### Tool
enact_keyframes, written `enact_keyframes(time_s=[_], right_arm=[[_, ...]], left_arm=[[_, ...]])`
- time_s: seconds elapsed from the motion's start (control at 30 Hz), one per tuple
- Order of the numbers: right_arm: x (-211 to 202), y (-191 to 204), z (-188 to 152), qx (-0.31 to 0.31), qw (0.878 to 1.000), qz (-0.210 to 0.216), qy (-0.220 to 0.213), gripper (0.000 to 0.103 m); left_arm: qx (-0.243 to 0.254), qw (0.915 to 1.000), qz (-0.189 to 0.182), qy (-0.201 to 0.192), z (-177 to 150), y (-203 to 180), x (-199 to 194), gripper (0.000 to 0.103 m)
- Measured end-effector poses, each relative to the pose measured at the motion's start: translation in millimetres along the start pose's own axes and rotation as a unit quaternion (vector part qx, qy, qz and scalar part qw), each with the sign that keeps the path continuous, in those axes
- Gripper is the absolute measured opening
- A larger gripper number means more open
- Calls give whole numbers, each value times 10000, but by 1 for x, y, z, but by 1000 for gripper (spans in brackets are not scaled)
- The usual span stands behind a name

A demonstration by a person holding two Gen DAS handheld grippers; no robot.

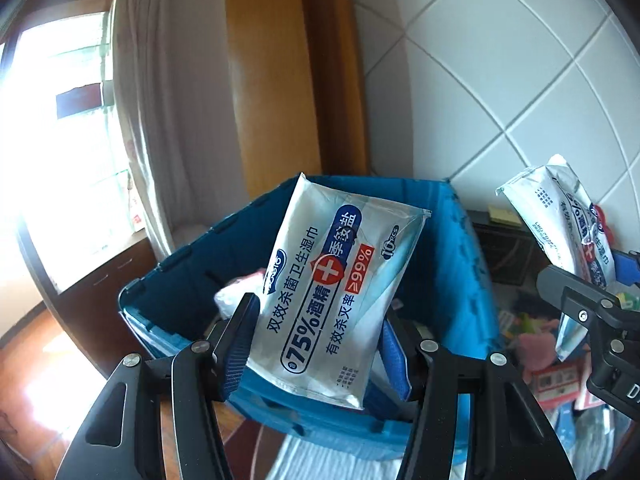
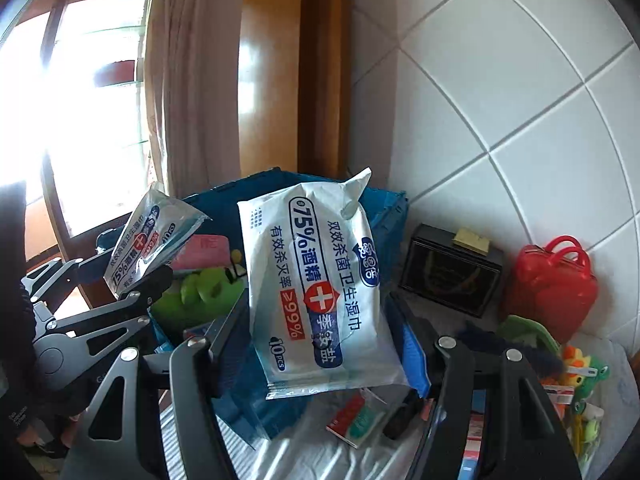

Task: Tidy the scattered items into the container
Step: 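Carry the wet-wipes pack into the blue crate and open the left tool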

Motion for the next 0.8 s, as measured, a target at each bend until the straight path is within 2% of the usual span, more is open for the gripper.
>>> enact_keyframes(time_s=[0.2,0.3,0.43,0.5,0.53,0.57,0.63,0.67,0.8], right_arm=[[66,56,26,0,9994,41,330,64],[93,72,30,14,9986,-56,530,64],[118,70,28,120,9966,-265,769,64],[123,65,28,207,9957,-391,816,65],[124,62,29,253,9953,-442,823,65],[125,59,29,295,9949,-491,829,65],[126,55,29,357,9942,-581,837,74],[126,53,29,375,9939,-615,833,82],[122,46,25,446,9932,-671,845,83]], left_arm=[[-12,9993,29,366,10,51,56,56],[1,9986,-31,527,12,62,79,56],[106,9977,-151,652,14,62,98,61],[135,9974,-228,674,14,59,101,83],[151,9975,-230,644,15,58,102,85],[167,9977,-230,612,15,58,103,85],[212,9975,-264,617,16,56,104,85],[222,9973,-300,629,16,54,104,86],[229,9968,-338,690,14,53,105,86]])
Point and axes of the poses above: each gripper's, at about its wrist camera, not at the fingertips, and x roughly the way its jaws point, y to its left, z to its top, the point moved 9 cm from there along x, roughly the way its jaws point, and after that the axes turned 12 degrees about y, right-handed, at the moved point
